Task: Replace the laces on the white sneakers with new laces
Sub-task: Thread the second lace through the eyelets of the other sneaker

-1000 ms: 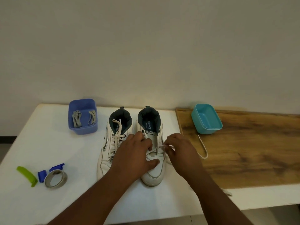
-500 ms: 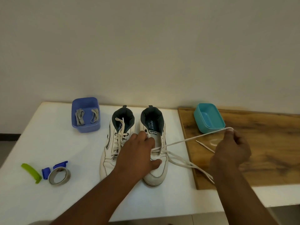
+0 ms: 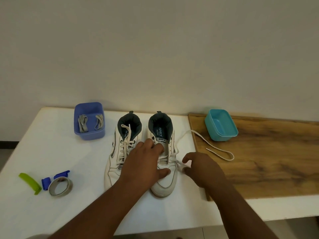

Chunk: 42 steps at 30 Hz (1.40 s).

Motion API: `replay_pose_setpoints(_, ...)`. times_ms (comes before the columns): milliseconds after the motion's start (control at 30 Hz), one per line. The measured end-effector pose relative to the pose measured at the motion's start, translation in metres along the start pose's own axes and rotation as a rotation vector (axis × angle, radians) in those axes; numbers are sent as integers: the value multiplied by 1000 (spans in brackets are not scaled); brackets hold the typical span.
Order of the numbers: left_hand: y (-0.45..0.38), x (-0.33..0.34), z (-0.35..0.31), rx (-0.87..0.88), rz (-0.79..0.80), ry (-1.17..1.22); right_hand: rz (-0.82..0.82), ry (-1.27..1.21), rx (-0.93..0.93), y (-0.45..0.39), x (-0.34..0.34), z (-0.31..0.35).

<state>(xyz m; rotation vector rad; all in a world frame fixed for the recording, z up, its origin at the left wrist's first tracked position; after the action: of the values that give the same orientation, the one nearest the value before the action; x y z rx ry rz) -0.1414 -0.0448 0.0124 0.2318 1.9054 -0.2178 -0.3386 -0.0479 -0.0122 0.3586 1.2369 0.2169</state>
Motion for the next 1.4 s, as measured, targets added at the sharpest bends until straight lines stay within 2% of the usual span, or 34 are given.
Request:
replay_pose_setpoints(100, 0, -1, 0, -4, -3, 6, -39, 130, 94, -2, -10, -20)
replay_pose_setpoints(167, 1, -2, 1, -12, 1, 17, -102, 94, 124, 0, -22, -26)
replay_pose_setpoints(233, 1, -3, 0, -13, 3, 25, -40, -11, 61, 1, -17, -17)
replay_pose_setpoints(333, 1, -4, -1, -13, -2, 47, 168, -108, -24, 6, 10, 9)
replay_pose_setpoints(500, 0, -1, 3, -19, 19, 115, 162, -107, -71, 2, 12, 10)
replay_pose_setpoints(567, -1, 0, 4, -21, 21, 136, 91, -134, -57, 1, 12, 7)
replay_pose_setpoints(633, -2, 1, 5, -28, 18, 152, -46, -140, -14, 0, 6, 4)
replay_pose_setpoints(700, -2, 0, 6, -39, 12, 177, -93, -142, 17, -3, 4, 0)
replay_pose_setpoints(833, -2, 0, 8, -41, -2, 207, -14, -153, -37, -5, 15, 5)
replay_pose_setpoints(1100, 1, 1, 9, -45, -10, 225, 0, -103, -125, 4, 7, 15)
replay_pose_setpoints(1267, -1, -20, -3, -2, -170, 253, 91, -180, -201, 19, -15, 26)
replay_pose_setpoints(1400, 1, -7, -17, 66, 5, 275, 224, -350, -228, 27, -14, 33)
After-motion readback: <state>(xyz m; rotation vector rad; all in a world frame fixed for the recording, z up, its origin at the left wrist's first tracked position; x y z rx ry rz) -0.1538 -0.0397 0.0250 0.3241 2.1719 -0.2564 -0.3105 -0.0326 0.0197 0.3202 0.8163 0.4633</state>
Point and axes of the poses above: each hand's wrist, its own y-axis away from the middle knuckle, its own x-axis out of the palm, z = x × y, the point moved 6 cm from there along -y, towards the middle knuckle, and after that the axes turned 5 degrees about -y, right-handed, at the moved point
